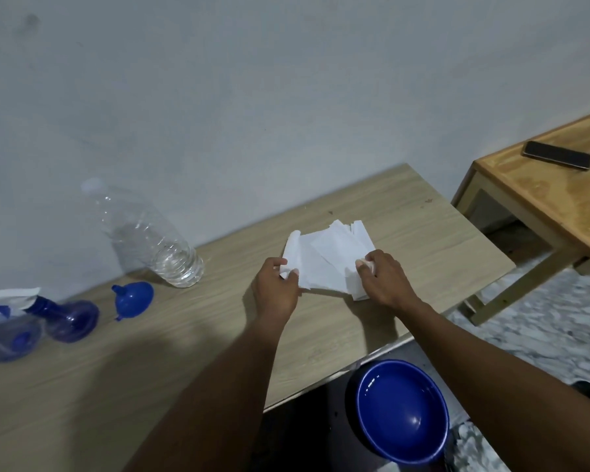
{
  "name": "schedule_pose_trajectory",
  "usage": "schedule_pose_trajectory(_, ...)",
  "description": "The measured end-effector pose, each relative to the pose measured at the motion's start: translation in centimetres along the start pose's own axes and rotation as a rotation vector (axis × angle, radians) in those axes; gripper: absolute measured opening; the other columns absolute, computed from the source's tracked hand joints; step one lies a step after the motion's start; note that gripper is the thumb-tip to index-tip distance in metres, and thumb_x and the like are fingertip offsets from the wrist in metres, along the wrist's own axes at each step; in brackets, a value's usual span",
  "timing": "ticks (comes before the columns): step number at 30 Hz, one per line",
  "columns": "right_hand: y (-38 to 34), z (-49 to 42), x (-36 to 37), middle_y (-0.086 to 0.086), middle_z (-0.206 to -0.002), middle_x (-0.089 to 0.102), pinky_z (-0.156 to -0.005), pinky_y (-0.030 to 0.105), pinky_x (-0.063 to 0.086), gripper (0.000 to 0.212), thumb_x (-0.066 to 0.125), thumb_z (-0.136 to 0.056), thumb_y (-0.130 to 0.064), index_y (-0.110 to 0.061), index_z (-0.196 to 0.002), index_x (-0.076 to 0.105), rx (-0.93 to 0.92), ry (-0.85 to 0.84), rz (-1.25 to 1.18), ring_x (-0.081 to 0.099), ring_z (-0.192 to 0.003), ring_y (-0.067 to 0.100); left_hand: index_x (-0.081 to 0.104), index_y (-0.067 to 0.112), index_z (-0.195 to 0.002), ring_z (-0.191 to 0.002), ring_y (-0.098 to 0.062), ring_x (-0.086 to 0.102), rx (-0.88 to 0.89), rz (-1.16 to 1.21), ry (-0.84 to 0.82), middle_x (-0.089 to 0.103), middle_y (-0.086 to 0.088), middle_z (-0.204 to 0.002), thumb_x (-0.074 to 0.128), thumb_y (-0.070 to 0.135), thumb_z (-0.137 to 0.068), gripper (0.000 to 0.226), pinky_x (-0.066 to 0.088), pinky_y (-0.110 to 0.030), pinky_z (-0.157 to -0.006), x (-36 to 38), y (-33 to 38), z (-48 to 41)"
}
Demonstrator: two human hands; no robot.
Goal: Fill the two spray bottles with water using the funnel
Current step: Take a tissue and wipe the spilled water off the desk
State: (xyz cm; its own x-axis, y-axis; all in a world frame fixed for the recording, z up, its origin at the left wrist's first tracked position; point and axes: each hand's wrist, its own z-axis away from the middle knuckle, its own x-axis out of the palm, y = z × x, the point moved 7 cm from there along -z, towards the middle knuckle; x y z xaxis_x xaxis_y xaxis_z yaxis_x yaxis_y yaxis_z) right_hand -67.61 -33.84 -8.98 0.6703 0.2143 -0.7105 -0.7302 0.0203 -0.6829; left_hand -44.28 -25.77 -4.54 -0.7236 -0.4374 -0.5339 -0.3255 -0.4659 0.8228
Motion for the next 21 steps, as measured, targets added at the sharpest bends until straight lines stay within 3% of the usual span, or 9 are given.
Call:
schedule_pose_trajectory(3,-0.2,0.4,0.3,0.015,-0.138,0.050,-0.099,0.045,0.046,0.045,0.051,-0.099,-0.042,-0.012,-0.132,0.050,-0.033,-0.013,0.073,0.049,-0.125,0.034,0.064,0.017,-0.110,-0.081,-0.027,0.072,-0.079,0.155,-0.085,0.071,-0.009,-0.093,0.071,0.011,-0.085,0.026,0.060,-0.033,-0.070,0.9,-0.9,-0.2)
schedule_pose_trajectory(7,-0.7,1.5,0.1,0.013,-0.139,0.048,-0.097,0.042,0.047,0.037,0.055,-0.096,-0.031,-0.011,-0.128,0.052,-0.113,0.060,0.201,0.048,-0.123,0.031,0.053,0.009,-0.121,-0.086,-0.035,0.073,-0.199,0.357,-0.162,0.066,-0.020,-0.105,0.061,-0.005,-0.089,0.036,0.056,-0.026,-0.054,2.5,-1.0,0.3)
schedule_pose_trajectory(12,-2.1,2.9,-0.3,0.009,-0.137,0.055,-0.096,0.045,0.045,0.032,0.060,-0.086,-0.027,-0.015,-0.116,0.061,-0.248,0.265,0.396,0.050,-0.124,0.030,0.051,0.011,-0.125,-0.087,-0.033,0.073,-0.229,0.314,-0.175,0.063,-0.015,-0.114,0.065,-0.009,-0.085,0.047,0.061,-0.031,-0.065,3.7,-1.8,0.5)
schedule_pose_trajectory(14,-3.5,3.7,-0.8,0.007,-0.134,0.057,-0.093,0.044,0.044,0.029,0.061,-0.084,-0.026,-0.017,-0.111,0.063,-0.279,0.354,0.331,0.051,-0.122,0.028,0.053,0.017,-0.125,-0.086,-0.031,0.074,-0.230,0.258,-0.178,0.065,-0.013,-0.113,0.066,-0.007,-0.083,0.050,0.063,-0.037,-0.072,3.9,-2.3,0.5)
schedule_pose_trajectory(17,-5.6,4.6,-1.5,0.004,-0.126,0.061,-0.084,0.040,0.044,0.025,0.060,-0.082,-0.020,-0.017,-0.106,0.064,-0.332,0.454,0.165,0.052,-0.112,0.024,0.053,0.042,-0.113,-0.086,-0.025,0.074,-0.200,0.147,-0.178,0.070,-0.005,-0.110,0.072,0.006,-0.074,0.057,0.063,-0.040,-0.077,4.1,-2.9,0.1)
schedule_pose_trajectory(21,-6.4,4.7,-1.6,-0.005,-0.107,0.061,-0.076,0.027,0.047,0.018,0.054,-0.086,-0.014,-0.016,-0.103,0.061,-0.317,0.392,-0.298,0.057,-0.091,0.014,0.053,0.031,-0.120,-0.094,-0.028,0.071,-0.159,0.077,-0.165,0.067,-0.004,-0.112,0.073,0.009,-0.070,0.058,0.061,-0.041,-0.082,4.3,-2.8,0.0)
